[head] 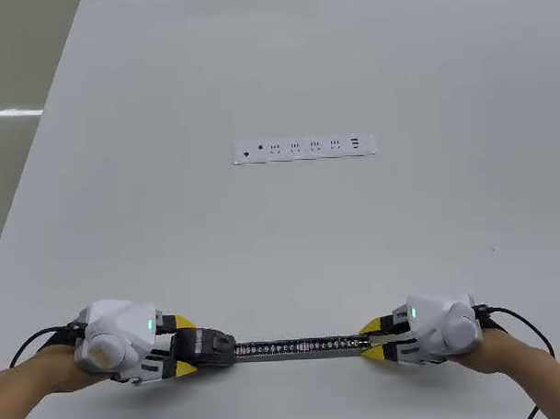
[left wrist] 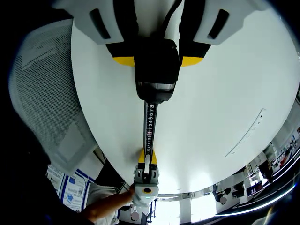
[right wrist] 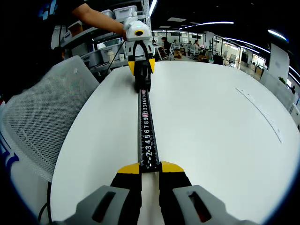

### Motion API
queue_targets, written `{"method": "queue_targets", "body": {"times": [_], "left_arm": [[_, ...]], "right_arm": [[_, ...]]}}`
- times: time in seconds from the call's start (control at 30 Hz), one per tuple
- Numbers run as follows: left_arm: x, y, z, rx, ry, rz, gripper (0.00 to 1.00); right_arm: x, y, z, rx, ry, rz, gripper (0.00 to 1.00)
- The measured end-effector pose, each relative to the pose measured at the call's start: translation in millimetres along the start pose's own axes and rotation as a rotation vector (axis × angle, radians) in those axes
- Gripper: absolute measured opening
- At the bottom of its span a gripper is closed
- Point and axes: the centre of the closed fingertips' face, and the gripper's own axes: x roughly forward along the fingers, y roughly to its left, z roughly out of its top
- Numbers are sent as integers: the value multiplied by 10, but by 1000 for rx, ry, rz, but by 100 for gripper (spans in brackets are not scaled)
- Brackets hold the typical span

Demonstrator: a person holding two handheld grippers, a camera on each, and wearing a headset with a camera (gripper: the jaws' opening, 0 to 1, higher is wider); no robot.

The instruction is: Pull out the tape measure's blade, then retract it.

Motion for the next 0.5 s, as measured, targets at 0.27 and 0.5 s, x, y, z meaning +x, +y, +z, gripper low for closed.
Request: {"method": "queue_targets", "body": {"times": [0.27,0.5], "left_arm": [[8,3,-5,-5,-1,-1,29],[13,9,-18,-5,-1,-2,29]], "right_arm": [[-29,6,-29,5,4,1,10],[-61,5,-53,5,10,0,11]]}}
